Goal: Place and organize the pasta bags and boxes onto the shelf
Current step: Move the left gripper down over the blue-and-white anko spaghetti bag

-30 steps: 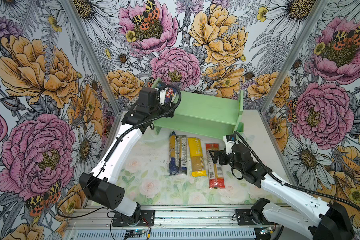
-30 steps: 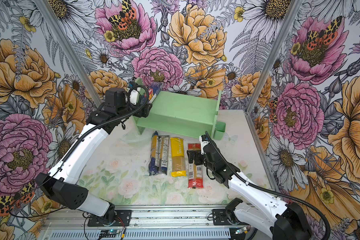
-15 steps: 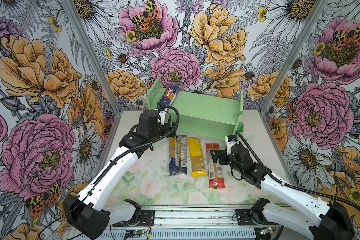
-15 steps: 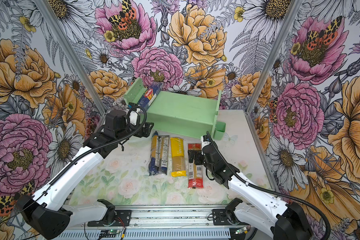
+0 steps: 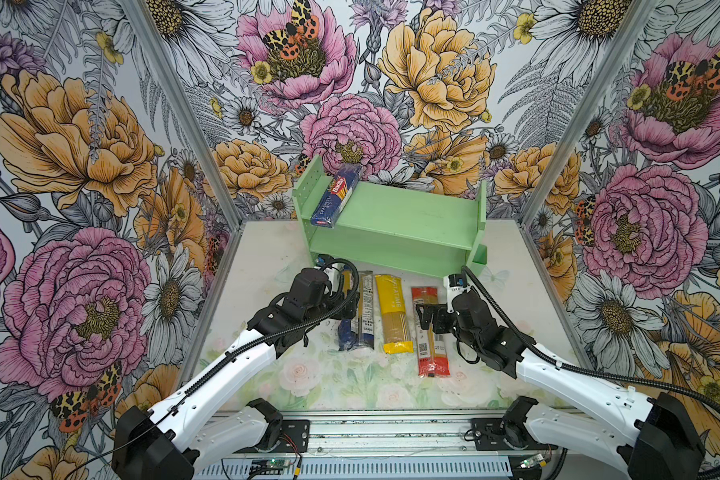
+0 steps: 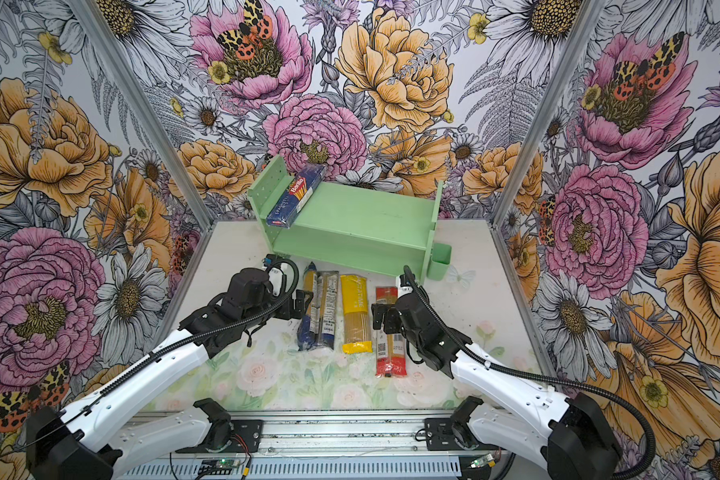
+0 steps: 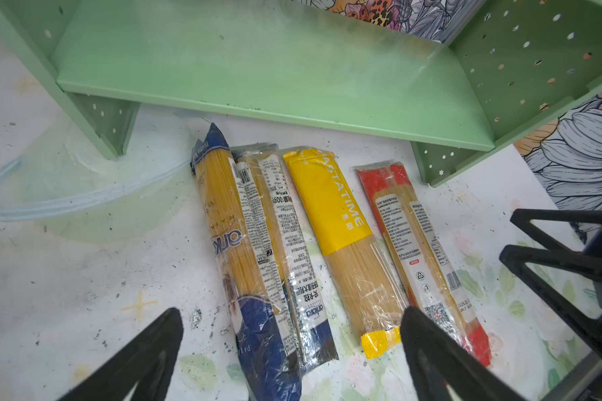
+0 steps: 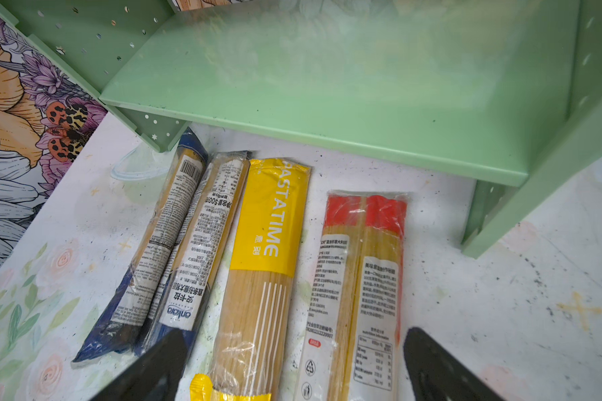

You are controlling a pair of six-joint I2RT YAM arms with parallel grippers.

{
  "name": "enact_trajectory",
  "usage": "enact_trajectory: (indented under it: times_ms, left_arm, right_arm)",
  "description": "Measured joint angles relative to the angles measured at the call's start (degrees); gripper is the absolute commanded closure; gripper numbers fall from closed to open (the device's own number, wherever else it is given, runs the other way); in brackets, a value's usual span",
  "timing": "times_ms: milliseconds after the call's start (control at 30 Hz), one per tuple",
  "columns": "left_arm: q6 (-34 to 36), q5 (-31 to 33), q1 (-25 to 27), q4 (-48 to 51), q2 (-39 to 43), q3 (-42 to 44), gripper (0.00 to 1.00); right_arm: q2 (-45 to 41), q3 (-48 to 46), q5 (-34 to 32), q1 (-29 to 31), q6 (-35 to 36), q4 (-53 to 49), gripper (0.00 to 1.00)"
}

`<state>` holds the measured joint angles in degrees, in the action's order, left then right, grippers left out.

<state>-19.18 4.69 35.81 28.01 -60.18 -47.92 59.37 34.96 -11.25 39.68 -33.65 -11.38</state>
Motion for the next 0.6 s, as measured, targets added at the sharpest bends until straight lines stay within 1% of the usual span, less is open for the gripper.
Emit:
enact_trajectory:
  times_ms: [200,367,500,600]
  left_arm:
    - [-6.0,2.1,4.8,-1.6,0.1,6.7,0.01]
    - [-10.4,4.0,7.8,-2.0,1.1,9.3,0.01]
    - [-13.1,4.8,9.0,-2.8,0.8,10.2,0.01]
    - [-14.6,5.0,9.2,-3.5,-1.2,10.3,0.01]
  right_arm:
    - [3.3,0.1,-1.2,0.5,0.2,0.0,0.01]
    - [6.0,0.8,-1.6,0.8,0.2,0.0,0.02]
    - [6.3,0.9,-1.6,0.9,0.2,0.0,0.01]
    - [6.3,0.9,-1.5,1.0,0.2,0.0,0.01]
